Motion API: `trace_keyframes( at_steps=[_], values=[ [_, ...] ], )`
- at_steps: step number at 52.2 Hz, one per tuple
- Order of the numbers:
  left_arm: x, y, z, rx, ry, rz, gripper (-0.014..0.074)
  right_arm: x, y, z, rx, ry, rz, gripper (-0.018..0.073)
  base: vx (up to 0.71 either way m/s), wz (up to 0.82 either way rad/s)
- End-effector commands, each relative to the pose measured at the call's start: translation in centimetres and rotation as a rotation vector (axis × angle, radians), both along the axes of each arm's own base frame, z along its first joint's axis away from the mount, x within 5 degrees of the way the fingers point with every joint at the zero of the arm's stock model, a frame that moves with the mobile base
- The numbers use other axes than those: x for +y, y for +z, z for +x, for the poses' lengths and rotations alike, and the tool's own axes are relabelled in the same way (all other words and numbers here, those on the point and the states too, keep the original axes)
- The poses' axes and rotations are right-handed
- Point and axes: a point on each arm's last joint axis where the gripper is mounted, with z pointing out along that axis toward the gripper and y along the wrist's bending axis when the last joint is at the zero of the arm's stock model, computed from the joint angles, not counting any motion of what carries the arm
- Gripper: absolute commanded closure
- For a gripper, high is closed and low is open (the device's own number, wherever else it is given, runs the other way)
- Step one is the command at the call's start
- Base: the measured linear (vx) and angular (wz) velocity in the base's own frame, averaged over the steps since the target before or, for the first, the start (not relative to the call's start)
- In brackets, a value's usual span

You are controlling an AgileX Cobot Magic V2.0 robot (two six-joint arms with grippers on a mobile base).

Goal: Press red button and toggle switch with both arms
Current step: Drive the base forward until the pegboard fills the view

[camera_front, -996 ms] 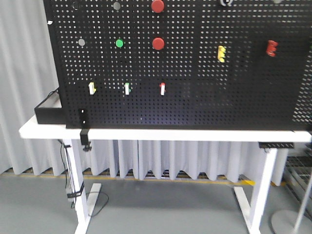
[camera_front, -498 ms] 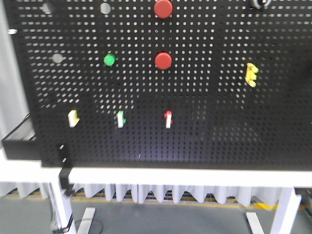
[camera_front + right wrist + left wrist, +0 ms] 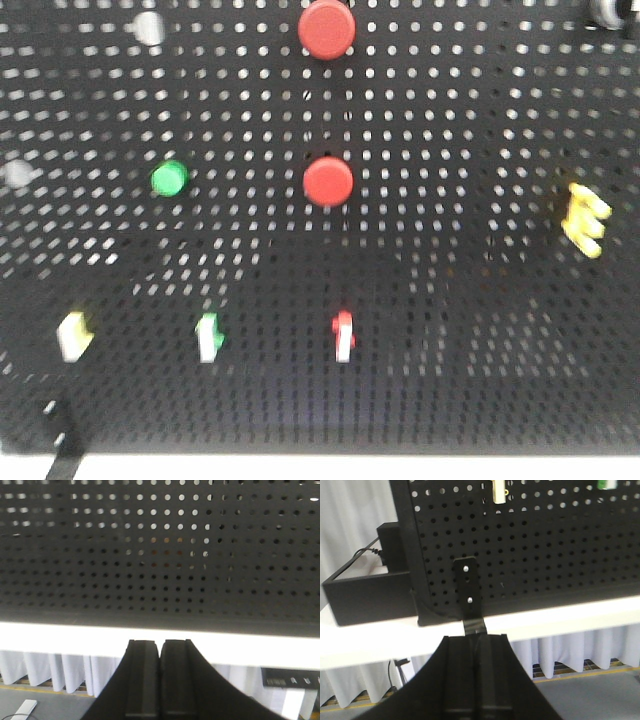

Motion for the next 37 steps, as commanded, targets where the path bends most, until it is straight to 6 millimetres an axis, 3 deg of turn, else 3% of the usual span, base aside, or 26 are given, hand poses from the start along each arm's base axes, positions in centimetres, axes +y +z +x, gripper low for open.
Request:
trace_keyframes(
  at_steps=[1, 37],
  values=[
    [-0.10, -0.11, 0.01, -0.069, -0.011, -0.016, 0.0595, 0.01, 0.44, -0.06, -0.087, 0.000, -0.003, 0.0559, 0.26, -0.02],
    [-0.10, -0.11, 0.01, -0.069, -0.011, -0.016, 0.0595, 0.01, 0.44, -0.06, -0.087, 0.000, -0.003, 0.0559, 0.06, -0.03]
  ],
)
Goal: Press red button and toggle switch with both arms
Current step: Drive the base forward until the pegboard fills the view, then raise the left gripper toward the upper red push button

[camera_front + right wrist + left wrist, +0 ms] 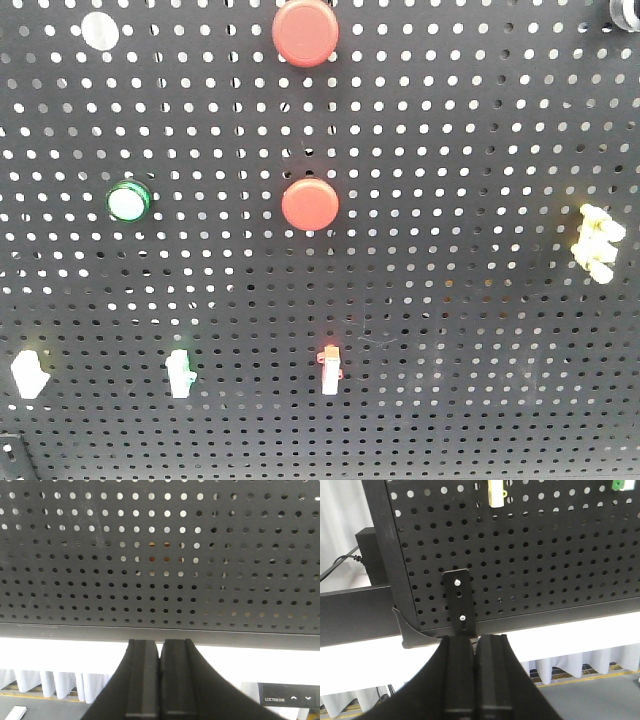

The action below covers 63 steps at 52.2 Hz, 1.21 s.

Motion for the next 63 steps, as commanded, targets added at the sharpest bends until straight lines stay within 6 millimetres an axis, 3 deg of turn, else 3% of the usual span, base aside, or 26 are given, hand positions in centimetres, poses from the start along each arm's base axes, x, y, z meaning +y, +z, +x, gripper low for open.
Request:
trace_keyframes(
  at_steps=[1, 11, 22, 29, 32, 41, 45, 53, 59, 63],
  values=[
    [-0.1, -0.1, 0.0, -0.069, -0.011, -0.016, 0.0595, 0.0, 0.4, -0.1, -0.087, 0.000, -0.003, 0.0559, 0.00, 0.00],
    [-0.1, 0.0, 0.0, -0.077, -0.012, -0.017, 0.0595, 0.0, 0.4, -0.1, -0.087, 0.000, -0.003, 0.0559, 0.00, 0.00],
    [-0.3, 2.3, -0.3, -0.314, -0.040, -0.059, 0.0595, 0.0, 0.4, -0.1, -0.087, 0.000, -0.003, 0.0559, 0.00, 0.00],
    [-0.3, 5.4, -1.7, -0.616, -0.134, -0.331, 0.0595, 0.0, 0.4, -0.1, -0.087, 0.000, -0.003, 0.0559, 0.00, 0.00],
    [-0.5, 6.7, -2.2, -0.649, -0.187, -0.398, 0.0595, 0.0, 0.4, -0.1, -0.087, 0.000, -0.003, 0.0559, 0.00, 0.00],
    [-0.9, 12.0, -2.8, -0.563, -0.201, -0.287, 0.0595, 0.0, 0.4, -0.1, -0.087, 0.000, -0.003, 0.0559, 0.00, 0.00],
    [-0.7, 15.6, -3.0, -0.562, -0.185, -0.281, 0.0595, 0.0, 0.4, -0.1, -0.087, 0.000, -0.003, 0.0559, 0.00, 0.00],
    [-0.9, 21.1, -2.1, -0.591, -0.188, -0.271, 0.0595, 0.0, 0.4, -0.1, -0.087, 0.000, -0.003, 0.0559, 0.00, 0.00],
    [-1.1, 22.6, -0.6, -0.564, -0.190, -0.287, 0.0595, 0.0, 0.4, -0.1, -0.087, 0.000, -0.003, 0.0559, 0.00, 0.00],
    [-1.3, 22.5, 0.3, -0.540, -0.196, -0.289, 0.0595, 0.0, 0.4, -0.1, -0.087, 0.000, -0.003, 0.0559, 0.00, 0.00]
  ],
)
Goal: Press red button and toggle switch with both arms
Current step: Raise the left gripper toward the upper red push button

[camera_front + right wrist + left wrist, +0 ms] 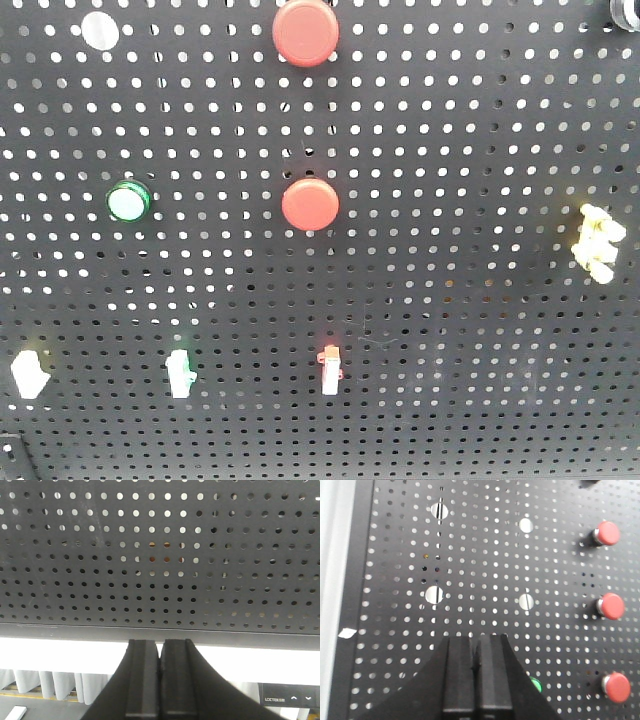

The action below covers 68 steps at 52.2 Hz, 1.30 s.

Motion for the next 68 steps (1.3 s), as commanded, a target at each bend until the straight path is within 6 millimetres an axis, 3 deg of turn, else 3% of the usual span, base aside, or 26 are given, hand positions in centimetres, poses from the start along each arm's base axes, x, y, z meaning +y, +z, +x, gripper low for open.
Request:
trace_keyframes(
  at_steps=[1, 16, 24, 30, 37, 46, 52, 56, 68],
  values=[
    [-0.4, 0.9, 1.0, -0.008, -0.042, -0.014, 0.0595, 0.0, 0.4, -0.1, -0.087, 0.000, -0.003, 0.0559, 0.00, 0.00],
    [-0.6, 0.7, 2.1, 0.028, -0.041, -0.008, 0.0595, 0.0, 0.7, -0.1, -0.118, 0.002, 0.000, 0.0559, 0.00, 0.00],
    [-0.5, 0.7, 2.0, 0.028, -0.044, -0.020, 0.0595, 0.1, 2.6, -0.4, -0.318, 0.015, 0.015, 0.0559, 0.00, 0.00],
    [-0.4, 0.5, 2.2, 0.059, -0.026, -0.020, 0.0595, 0.1, 5.6, -1.2, -0.442, 0.025, 0.073, 0.0559, 0.00, 0.00],
    [-0.3, 0.8, 3.1, 0.114, 0.008, -0.018, 0.0595, -0.1, 11.5, -2.4, -0.474, 0.015, 0.063, 0.0559, 0.00, 0.00],
    [-0.6, 4.6, 5.4, 0.104, 0.020, 0.005, 0.0595, -0.2, 17.6, -1.5, -0.376, -0.016, -0.013, 0.0559, 0.00, 0.00],
    [-1.9, 6.8, 7.5, 0.087, -0.024, 0.074, 0.0595, -0.1, 19.6, 0.7, -0.295, -0.021, -0.019, 0.0559, 0.00, 0.00],
    [-3.9, 7.5, 8.7, 0.071, -0.110, 0.151, 0.0595, 0.1, 20.2, 2.1, -0.271, -0.019, -0.022, 0.0559, 0.00, 0.00],
    [-10.1, 6.4, 9.3, 0.049, -0.385, 0.318, 0.0595, 0.4, 19.3, 5.5, -0.186, -0.009, -0.029, 0.0559, 0.00, 0.00]
  ],
)
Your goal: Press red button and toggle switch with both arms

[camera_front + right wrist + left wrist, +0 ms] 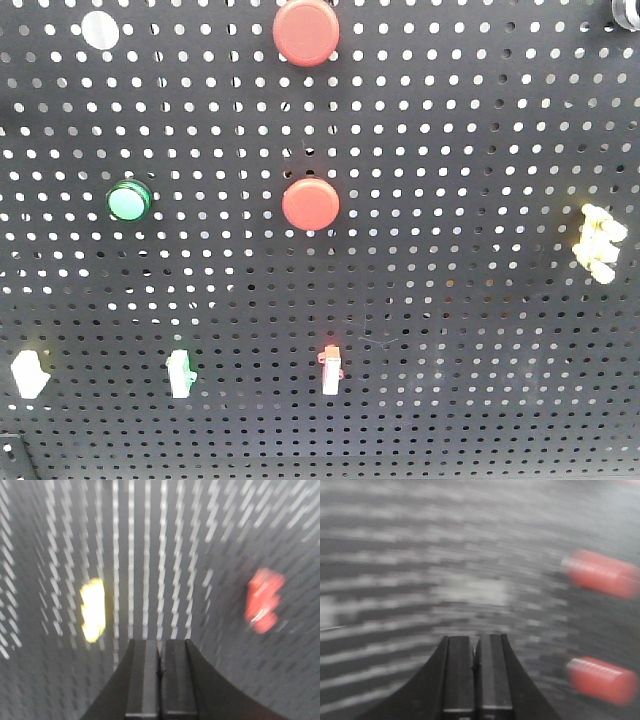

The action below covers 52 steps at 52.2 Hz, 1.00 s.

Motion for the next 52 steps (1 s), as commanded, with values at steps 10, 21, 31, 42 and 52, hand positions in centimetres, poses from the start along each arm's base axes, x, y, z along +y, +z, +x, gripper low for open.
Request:
trace_keyframes(
  at_steps=[10, 21, 31, 42, 52],
  values=[
    [-5.6, 1.5, 0.3, -0.027, -0.221, 0.030, 0.0595, 0.2, 1.0, 1.8, -0.043, 0.005, -0.010, 0.0559, 0.00, 0.00],
    [-7.8, 5.0, 2.0, 0.012, -0.147, 0.021, 0.0595, 0.2, 1.0, 1.8, -0.043, 0.005, -0.011, 0.0559, 0.00, 0.00],
    [-9.1, 7.2, 3.2, 0.001, -0.032, 0.118, 0.0595, 0.2, 1.0, 1.8, -0.043, 0.005, -0.014, 0.0559, 0.00, 0.00],
    [-10.9, 7.5, 3.6, 0.003, -0.048, 0.166, 0.0595, 0.2, 1.0, 1.8, -0.042, 0.005, -0.014, 0.0559, 0.00, 0.00],
    [-11.8, 7.0, 4.1, 0.009, -0.061, 0.188, 0.0595, 0.2, 0.8, 1.8, -0.037, 0.004, -0.016, 0.0559, 0.00, 0.00]
  ],
)
